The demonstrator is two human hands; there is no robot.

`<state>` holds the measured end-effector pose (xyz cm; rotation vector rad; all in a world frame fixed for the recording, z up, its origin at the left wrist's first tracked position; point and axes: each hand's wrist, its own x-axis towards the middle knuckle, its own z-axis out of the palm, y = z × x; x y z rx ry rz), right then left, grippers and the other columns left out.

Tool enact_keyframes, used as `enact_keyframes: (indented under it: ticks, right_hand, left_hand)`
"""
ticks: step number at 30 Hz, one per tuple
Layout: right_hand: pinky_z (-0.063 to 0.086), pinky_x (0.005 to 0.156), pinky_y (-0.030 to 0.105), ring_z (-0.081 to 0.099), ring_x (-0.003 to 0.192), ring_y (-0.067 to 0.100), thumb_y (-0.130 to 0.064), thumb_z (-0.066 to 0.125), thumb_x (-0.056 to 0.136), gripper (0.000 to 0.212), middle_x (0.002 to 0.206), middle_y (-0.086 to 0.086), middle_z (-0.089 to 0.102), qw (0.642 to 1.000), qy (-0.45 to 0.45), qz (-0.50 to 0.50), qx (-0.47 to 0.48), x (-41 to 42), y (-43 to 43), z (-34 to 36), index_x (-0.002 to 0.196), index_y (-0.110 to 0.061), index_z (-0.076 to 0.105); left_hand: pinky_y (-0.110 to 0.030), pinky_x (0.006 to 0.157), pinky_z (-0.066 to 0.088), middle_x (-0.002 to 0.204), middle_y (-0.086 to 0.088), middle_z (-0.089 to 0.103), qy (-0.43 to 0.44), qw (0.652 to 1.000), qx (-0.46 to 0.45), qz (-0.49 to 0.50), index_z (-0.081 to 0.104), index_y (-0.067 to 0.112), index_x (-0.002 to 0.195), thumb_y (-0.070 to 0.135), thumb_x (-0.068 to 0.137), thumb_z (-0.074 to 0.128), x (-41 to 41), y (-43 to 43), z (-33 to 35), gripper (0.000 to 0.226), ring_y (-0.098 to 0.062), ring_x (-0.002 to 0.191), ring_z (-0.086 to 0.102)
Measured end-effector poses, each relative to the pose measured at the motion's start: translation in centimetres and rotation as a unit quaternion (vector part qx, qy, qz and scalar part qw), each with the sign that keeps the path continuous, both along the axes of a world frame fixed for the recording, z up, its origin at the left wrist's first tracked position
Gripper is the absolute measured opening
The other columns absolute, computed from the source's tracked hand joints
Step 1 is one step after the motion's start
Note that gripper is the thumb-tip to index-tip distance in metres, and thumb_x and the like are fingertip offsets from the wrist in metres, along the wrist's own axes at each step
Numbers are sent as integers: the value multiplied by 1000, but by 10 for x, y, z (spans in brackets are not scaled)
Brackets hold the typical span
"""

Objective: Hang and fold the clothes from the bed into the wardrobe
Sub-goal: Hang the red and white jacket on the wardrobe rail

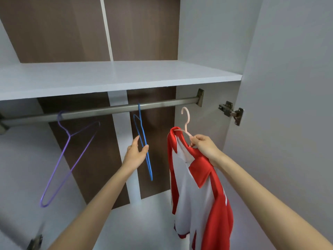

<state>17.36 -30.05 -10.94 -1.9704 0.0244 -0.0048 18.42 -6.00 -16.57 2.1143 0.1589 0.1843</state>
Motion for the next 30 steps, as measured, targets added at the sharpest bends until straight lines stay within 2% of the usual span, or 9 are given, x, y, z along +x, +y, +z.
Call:
enact_keyframes:
  ticks: [5,7,9,13,16,18,20,24,30]
  right_hand:
    - [37,67,30,45,63,15,-21,49,99,34,69,5,53,999,-25,-32,-12,58,20,11,65,-16,53]
    - [36,64,29,43,60,14,-22,49,99,34,65,3,50,999,-27,-45,-13,78,26,12,65,-16,52]
    - [37,66,29,44,62,16,-23,49,99,34,66,3,51,998,-22,-55,-10,96,32,12,67,-15,53]
    - [39,69,32,46,64,18,-22,49,99,32,69,5,53,998,-10,-64,16,124,44,9,68,-15,53]
    - [39,70,32,46,65,17,-22,49,99,32,72,5,53,998,-10,-62,22,140,55,4,69,-14,53]
    - [39,70,33,46,66,17,-23,49,99,32,73,5,53,998,-7,-58,21,147,62,0,69,-15,54]
    - [40,72,32,48,67,16,-22,48,100,32,73,4,54,998,0,-55,22,153,68,-6,69,-14,54]
    - [40,74,33,48,68,18,-21,48,100,32,72,5,54,998,15,-58,22,160,75,-19,69,-14,53]
    - [47,81,36,55,75,19,-25,49,100,30,78,5,60,998,31,-60,12,161,74,-25,74,-13,57]
  left_hand:
    - [-43,102,43,153,-12,30,5,999,-22,-47,10,28,153,27,96,55,46,7,3,73,-29,134,42]
    - [-44,99,49,149,-13,35,6,998,-7,-66,8,27,154,22,96,56,57,10,1,76,-30,128,48]
    - [-38,92,53,144,-12,41,2,996,22,-85,7,28,154,20,95,57,64,12,-2,78,-26,117,57]
    - [-23,80,53,106,8,61,-8,992,34,-122,10,25,154,16,94,59,72,17,-11,78,-4,80,62]
    - [-14,69,52,87,12,64,-13,990,24,-135,14,24,153,14,95,57,76,21,-18,73,-5,74,65]
    - [-12,63,52,88,7,65,-16,990,15,-140,16,25,152,12,95,56,76,24,-21,71,-9,73,66]
    - [-15,65,54,92,3,66,-17,990,8,-143,17,26,152,11,95,55,76,30,-23,70,-11,73,66]
    - [-18,68,55,91,10,63,-17,988,-5,-153,20,27,151,12,94,57,77,38,-24,69,-9,70,65]
    - [-12,66,52,87,12,63,-12,987,-8,-161,24,26,150,10,94,58,79,43,-26,67,-5,65,64]
